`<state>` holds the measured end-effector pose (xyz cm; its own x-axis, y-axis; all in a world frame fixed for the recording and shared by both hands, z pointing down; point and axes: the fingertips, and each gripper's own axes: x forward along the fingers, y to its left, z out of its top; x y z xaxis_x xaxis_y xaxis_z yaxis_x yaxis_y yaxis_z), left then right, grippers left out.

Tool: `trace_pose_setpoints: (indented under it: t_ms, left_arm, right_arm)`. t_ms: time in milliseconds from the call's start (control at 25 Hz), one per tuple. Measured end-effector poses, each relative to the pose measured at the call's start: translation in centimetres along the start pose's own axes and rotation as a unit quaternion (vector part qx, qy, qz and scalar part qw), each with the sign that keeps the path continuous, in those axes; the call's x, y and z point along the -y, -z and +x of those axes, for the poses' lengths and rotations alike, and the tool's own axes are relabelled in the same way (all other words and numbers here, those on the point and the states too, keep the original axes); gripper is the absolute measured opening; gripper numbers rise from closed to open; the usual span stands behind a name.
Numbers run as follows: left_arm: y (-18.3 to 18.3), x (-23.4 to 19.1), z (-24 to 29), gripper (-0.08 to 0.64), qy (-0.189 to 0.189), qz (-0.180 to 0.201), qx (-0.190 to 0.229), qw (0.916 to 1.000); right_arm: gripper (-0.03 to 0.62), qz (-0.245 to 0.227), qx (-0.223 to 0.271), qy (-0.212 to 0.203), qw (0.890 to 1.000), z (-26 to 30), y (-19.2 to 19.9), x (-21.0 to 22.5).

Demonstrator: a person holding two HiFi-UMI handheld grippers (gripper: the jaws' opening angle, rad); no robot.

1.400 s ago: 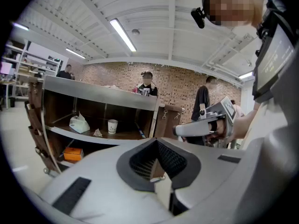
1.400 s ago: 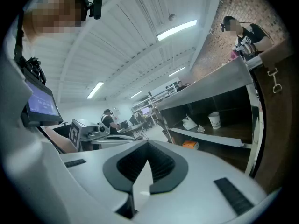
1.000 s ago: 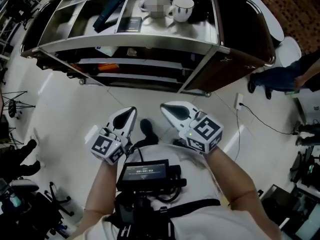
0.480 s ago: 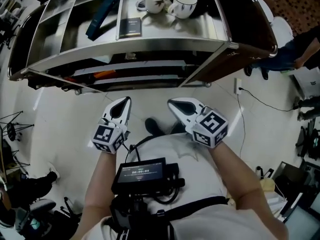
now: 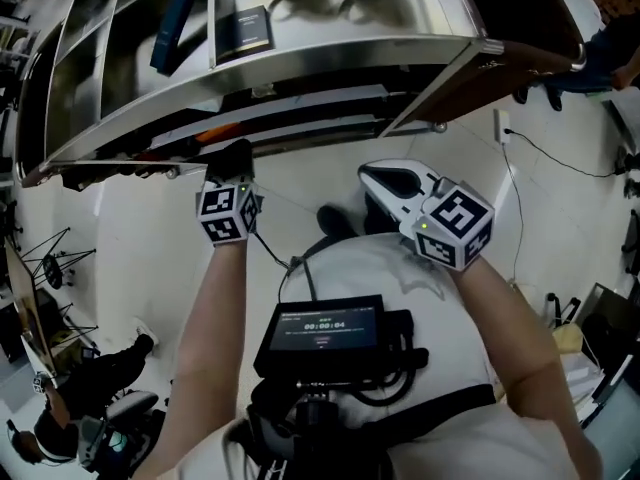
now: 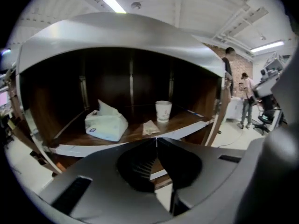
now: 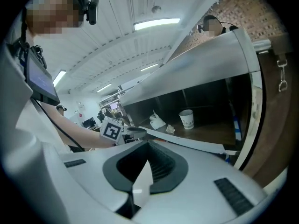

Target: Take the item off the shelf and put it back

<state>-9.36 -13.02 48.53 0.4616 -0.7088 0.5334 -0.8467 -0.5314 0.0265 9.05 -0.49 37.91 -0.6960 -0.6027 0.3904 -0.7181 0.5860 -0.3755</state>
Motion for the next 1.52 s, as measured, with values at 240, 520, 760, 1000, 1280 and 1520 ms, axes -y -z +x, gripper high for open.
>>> trace_pose_setpoints:
  t_ms: [240, 520, 760, 1000, 1280, 1520]
  left_arm:
    - [0.4, -8.6, 4.7, 0.165, -0.093, -0.014, -0.024, 0.9953]
    - [-1.2, -11.7, 8.8, 0.196, -0.105, 0.009, -0.036, 0.9938]
    - [-1.1, -12.7, 10.2, 0.043, -0.116, 0.04, -0.065, 0.9904]
    - [-0.8, -11.6, 7.3, 0.018, -0.116, 0.046, -0.054, 0.9908]
    - [0.4, -7.9, 0.8, 0.017, -0.086, 0.032, -0.028, 0.9954]
    - [1.3, -4.8, -5.3, 0.017, -0.077, 0.01, -0.009, 0.9969]
  right_arm:
    - [0.005, 0.015, -0.012, 0.015, 1.0, -0.3, 0.2, 1.8]
    - [0.005, 0.057, -0.017, 0.046, 0.997, -1.4, 2.1, 3.1]
    - [0.005, 0.075, -0.009, 0.067, 0.995, -2.3, 2.8, 3.9]
    - [0.005, 0.069, 0.001, 0.055, 0.996, -2.7, 2.5, 3.9]
    - [0.005, 0.044, 0.006, 0.012, 0.999, -1.7, 1.2, 3.4]
    - [0.005, 0.023, -0.002, -0.038, 0.999, -0.5, 0.7, 1.8]
